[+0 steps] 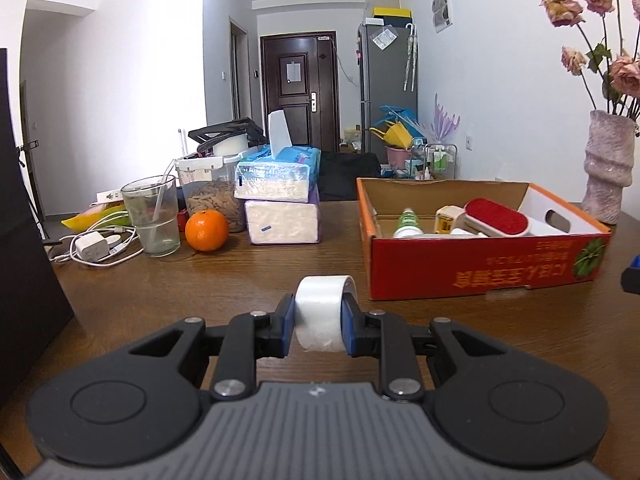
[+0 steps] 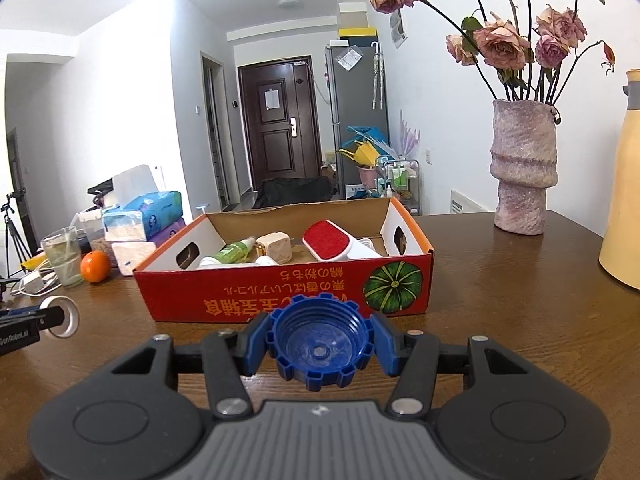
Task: Organize rigid objects
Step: 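Lift the tape roll in the left tool while the right tool holds the blue cap, then carry the tape roll over the box while the right tool carries the cap there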
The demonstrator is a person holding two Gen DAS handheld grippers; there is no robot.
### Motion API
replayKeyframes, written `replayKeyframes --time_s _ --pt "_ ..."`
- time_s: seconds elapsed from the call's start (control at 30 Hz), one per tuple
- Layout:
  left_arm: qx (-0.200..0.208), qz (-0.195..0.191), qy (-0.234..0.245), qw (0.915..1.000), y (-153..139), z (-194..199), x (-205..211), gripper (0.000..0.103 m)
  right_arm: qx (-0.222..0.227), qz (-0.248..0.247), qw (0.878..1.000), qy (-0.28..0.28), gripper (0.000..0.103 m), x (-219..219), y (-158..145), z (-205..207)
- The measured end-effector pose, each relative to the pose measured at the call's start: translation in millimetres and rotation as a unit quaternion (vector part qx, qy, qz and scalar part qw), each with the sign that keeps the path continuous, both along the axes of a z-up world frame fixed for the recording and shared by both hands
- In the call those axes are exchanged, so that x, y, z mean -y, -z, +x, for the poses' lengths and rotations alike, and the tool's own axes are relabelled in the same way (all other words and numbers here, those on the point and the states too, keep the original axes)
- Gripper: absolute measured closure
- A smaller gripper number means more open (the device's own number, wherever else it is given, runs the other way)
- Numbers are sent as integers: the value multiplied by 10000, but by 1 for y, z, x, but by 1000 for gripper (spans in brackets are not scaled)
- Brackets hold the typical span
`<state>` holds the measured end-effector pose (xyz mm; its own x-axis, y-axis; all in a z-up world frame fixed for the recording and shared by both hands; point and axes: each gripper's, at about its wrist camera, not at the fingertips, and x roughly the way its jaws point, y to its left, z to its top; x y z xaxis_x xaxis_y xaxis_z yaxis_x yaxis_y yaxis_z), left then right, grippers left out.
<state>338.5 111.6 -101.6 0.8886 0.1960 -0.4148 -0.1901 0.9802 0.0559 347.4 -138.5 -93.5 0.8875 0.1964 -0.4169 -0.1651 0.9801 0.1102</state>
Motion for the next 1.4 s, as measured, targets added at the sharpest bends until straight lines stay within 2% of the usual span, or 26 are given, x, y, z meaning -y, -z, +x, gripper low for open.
replayKeyframes --time_s 0.43,0.63,0.97,1.4 --pt "126 -354 -52 9993 -21 -42 38 79 149 32 9995 -279 50 10 -9 -37" --pt "164 -350 48 9992 -31 -48 59 79 228 95 9990 -372 50 14 -16 -47" --pt "302 -353 289 9985 -53 -30 92 79 410 112 9983 -407 50 18 -35 -40" --pt "446 -434 276 9977 -71 19 106 79 537 140 9979 -330 50 17 -53 6"
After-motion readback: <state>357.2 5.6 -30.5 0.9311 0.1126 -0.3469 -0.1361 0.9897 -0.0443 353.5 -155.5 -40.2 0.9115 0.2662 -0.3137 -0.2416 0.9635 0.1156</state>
